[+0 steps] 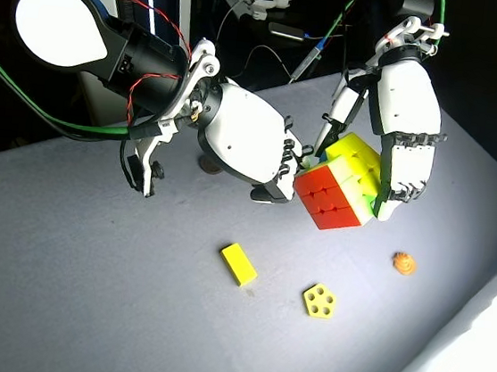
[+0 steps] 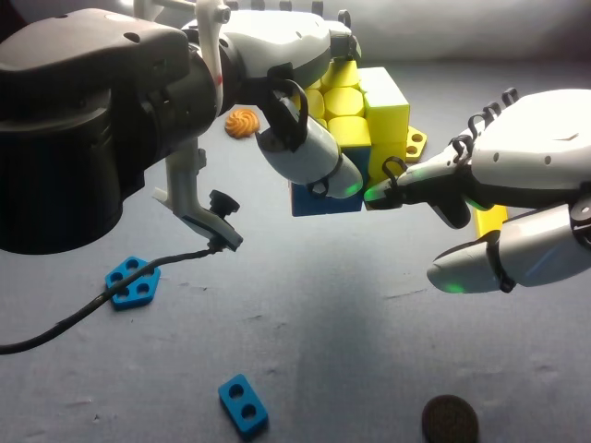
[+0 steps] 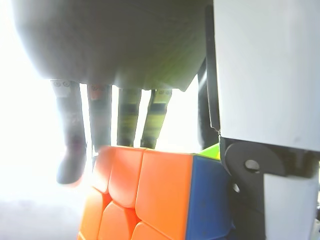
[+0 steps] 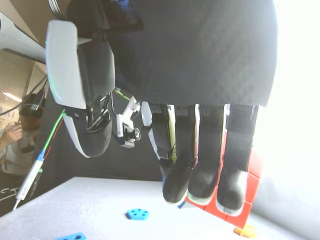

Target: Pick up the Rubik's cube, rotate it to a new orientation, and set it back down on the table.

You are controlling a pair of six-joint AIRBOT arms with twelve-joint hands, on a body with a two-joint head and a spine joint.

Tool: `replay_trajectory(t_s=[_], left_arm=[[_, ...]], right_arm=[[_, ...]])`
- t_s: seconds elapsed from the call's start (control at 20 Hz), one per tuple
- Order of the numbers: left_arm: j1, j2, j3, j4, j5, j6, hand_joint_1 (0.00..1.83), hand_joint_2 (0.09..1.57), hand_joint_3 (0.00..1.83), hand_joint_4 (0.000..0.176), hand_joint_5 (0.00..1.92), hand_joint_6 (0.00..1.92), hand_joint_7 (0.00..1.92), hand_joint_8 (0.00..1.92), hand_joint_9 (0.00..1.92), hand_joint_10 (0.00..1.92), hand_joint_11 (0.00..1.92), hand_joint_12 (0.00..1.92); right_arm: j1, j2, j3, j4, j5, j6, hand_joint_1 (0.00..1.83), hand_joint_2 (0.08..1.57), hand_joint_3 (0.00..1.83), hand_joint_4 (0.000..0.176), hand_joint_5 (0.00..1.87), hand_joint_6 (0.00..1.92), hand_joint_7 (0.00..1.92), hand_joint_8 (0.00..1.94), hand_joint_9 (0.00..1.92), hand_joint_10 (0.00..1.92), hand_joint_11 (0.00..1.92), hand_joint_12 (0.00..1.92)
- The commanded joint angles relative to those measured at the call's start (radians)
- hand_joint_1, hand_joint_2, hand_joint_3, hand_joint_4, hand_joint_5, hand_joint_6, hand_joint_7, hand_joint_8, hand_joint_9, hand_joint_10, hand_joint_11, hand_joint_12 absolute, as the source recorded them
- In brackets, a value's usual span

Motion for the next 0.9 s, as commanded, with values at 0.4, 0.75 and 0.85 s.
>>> replay_trajectory(t_s=[0.4,0.75,0.85], left_arm=[[-0.019,0.006,-0.003,0.038,0.045,-0.017,0.99,1.44,0.0,0.02,0.47,1.75,0.44,1.89,0.32,1.92,0.34,1.92],[-0.016,0.006,-0.003,0.038,0.045,-0.017,0.98,1.44,0.0,0.016,0.46,1.74,0.44,1.9,0.31,1.92,0.34,1.92],[-0.016,0.006,-0.003,0.038,0.045,-0.017,0.97,1.45,0.0,0.019,0.46,1.76,0.42,1.91,0.29,1.92,0.32,1.92]], right_arm=[[0.004,-0.031,0.043,0.04,0.033,-0.001,0.23,1.25,0.0,0.0,0.24,0.0,0.43,1.55,0.46,1.92,0.41,1.92],[0.004,-0.056,0.074,0.089,0.039,-0.001,0.21,1.25,0.0,0.0,0.25,0.01,0.42,1.56,0.45,1.92,0.43,1.92],[0.004,-0.064,0.085,0.104,0.039,-0.001,0.2,1.25,0.0,0.0,0.25,0.01,0.43,1.58,0.47,1.92,0.45,1.92]])
